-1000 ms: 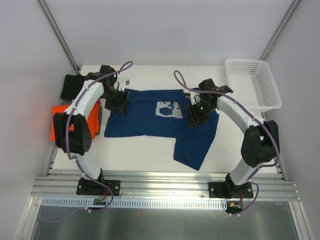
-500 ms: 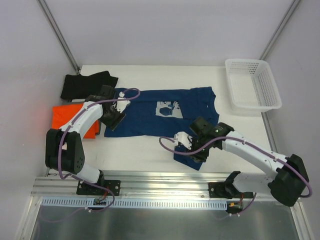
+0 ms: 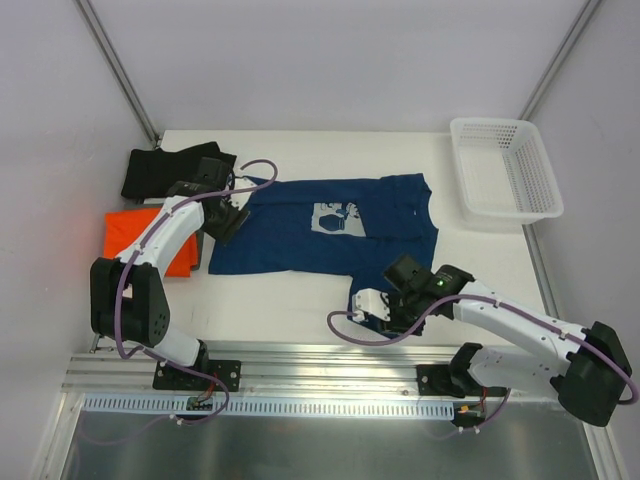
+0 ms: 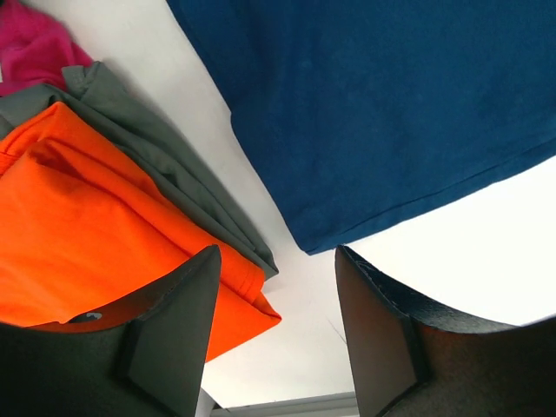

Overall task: Fold and stack the t-shirts
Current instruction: Fold the tshirt

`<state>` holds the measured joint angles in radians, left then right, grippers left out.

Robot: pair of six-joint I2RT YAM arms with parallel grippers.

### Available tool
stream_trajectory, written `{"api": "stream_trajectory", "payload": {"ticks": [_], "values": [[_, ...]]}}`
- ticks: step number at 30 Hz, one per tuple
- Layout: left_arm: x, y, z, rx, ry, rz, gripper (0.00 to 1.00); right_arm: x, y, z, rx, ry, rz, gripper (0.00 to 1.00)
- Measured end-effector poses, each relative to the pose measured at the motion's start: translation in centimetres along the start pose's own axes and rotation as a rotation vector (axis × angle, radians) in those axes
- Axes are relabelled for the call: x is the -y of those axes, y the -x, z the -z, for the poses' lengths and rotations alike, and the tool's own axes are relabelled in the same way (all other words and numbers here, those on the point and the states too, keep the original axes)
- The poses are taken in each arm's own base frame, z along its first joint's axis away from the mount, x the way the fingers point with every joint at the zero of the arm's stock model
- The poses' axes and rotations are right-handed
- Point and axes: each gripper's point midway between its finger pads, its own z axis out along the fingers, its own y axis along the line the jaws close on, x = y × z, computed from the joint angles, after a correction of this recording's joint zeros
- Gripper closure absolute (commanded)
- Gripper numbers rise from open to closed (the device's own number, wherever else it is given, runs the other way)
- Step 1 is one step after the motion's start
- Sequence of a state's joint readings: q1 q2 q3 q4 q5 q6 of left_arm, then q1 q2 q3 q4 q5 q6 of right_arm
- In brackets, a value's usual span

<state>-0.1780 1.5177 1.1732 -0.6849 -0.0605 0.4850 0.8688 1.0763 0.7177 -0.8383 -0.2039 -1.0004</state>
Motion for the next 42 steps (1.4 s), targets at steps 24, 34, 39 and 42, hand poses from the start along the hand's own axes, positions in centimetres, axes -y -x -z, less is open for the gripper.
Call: {"api": "stream_trajectory", "payload": {"ticks": [24, 34, 39, 42], "values": [[-0.7, 0.7, 0.5, 0.015, 0.030, 0.034, 0.44, -2.5, -0.5, -2.6, -0.066, 0.143, 0.103, 0.68], [-0.8, 1.5, 0.4, 0.027, 0.021, 0.035, 0.44, -2.0, -0.1, -3.4, -0.083, 0.159, 0.111, 0.74], [-0.7, 1.7, 0.1, 0.023, 0.012, 0.035, 0.44, -2.0, -0.2, -3.6, -0.092, 0.170, 0.124, 0.74], [-0.9, 1.9, 0.3, 0.031, 0.016, 0.036, 0.44, -2.1, -0.1, -3.8, -0.096, 0.176, 0.144, 0.74]]}}
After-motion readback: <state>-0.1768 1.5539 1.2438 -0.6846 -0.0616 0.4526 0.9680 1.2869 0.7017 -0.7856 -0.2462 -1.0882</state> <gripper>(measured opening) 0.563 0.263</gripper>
